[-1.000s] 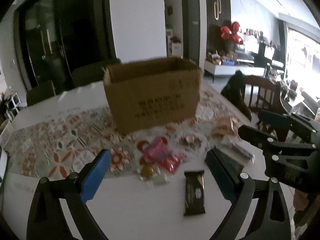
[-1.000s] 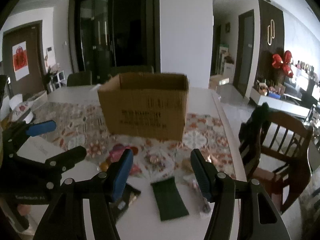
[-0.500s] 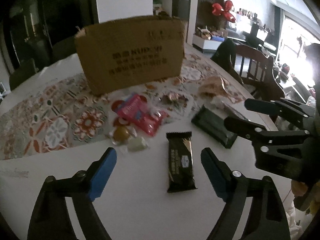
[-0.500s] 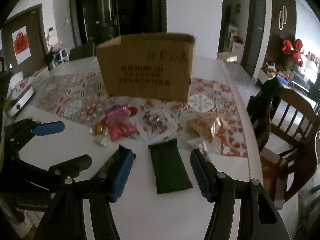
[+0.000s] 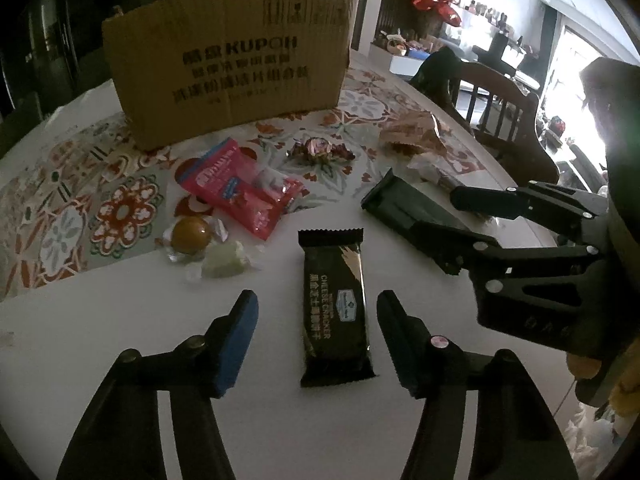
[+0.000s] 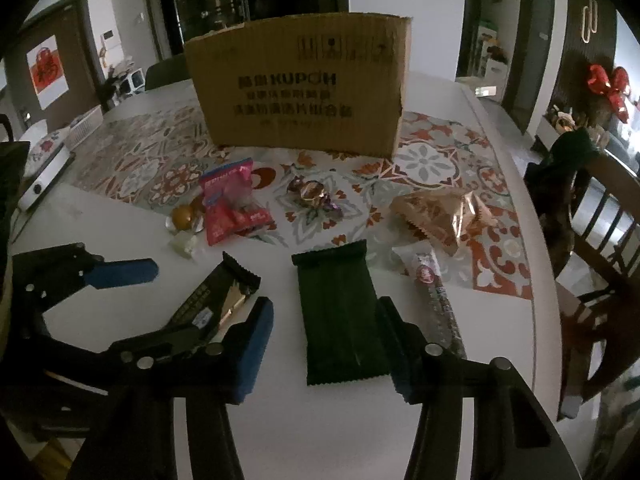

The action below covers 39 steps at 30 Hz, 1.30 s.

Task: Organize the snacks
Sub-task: 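Grasp the dark green packet with the right gripper while the left gripper grasps the black chocolate bar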

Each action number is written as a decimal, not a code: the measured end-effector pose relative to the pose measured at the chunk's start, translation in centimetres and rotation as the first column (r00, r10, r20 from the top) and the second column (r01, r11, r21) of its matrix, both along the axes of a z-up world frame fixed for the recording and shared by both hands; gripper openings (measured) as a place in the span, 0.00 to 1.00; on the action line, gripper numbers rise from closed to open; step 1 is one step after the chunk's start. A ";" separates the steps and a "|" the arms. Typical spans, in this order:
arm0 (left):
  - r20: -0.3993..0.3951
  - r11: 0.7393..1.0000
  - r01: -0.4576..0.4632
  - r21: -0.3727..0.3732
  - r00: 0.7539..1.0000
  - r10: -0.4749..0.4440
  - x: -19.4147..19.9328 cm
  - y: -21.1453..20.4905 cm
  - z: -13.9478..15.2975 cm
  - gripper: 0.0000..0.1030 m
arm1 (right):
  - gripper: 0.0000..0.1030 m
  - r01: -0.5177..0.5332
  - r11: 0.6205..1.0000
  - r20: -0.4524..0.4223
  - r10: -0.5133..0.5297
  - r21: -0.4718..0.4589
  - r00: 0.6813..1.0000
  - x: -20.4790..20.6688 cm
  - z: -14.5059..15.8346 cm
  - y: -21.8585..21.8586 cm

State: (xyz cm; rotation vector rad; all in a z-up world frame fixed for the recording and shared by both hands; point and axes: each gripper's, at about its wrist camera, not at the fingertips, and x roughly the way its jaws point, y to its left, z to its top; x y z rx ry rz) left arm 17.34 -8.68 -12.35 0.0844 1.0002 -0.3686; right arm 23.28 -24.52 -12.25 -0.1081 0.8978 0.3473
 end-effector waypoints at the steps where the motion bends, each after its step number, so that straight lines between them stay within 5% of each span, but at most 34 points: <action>1: -0.004 1.000 -0.001 0.000 1.000 0.001 0.1 -0.1 0.0 0.56 | 0.52 0.000 1.000 -0.001 0.000 0.000 1.000 0.1 -0.1 0.0; 5: -0.018 1.000 -0.004 -0.003 1.000 0.004 0.5 -0.4 -0.4 0.53 | 0.46 -0.002 1.000 -0.018 0.002 0.000 1.000 0.6 -0.8 -0.1; 22: -0.007 1.000 -0.013 0.014 1.000 0.013 1.3 -1.1 -0.9 0.46 | 0.46 0.016 1.000 -0.006 -0.016 0.006 1.000 1.9 -1.6 -0.2; 27: 0.008 1.000 -0.022 0.020 1.000 0.022 1.5 -1.0 -0.9 0.34 | 0.46 0.010 1.000 -0.006 -0.010 -0.008 1.000 2.0 -1.8 0.0; 33: 0.015 1.000 -0.021 0.013 1.000 0.021 1.6 -0.9 -0.8 0.32 | 0.46 0.026 0.999 -0.018 -0.025 0.024 1.000 2.2 -2.1 -0.3; 39: 0.009 1.000 -0.030 -0.006 0.999 0.030 1.7 -0.6 -0.8 0.32 | 0.59 0.022 0.998 -0.027 -0.021 0.064 0.999 2.0 -2.3 -0.3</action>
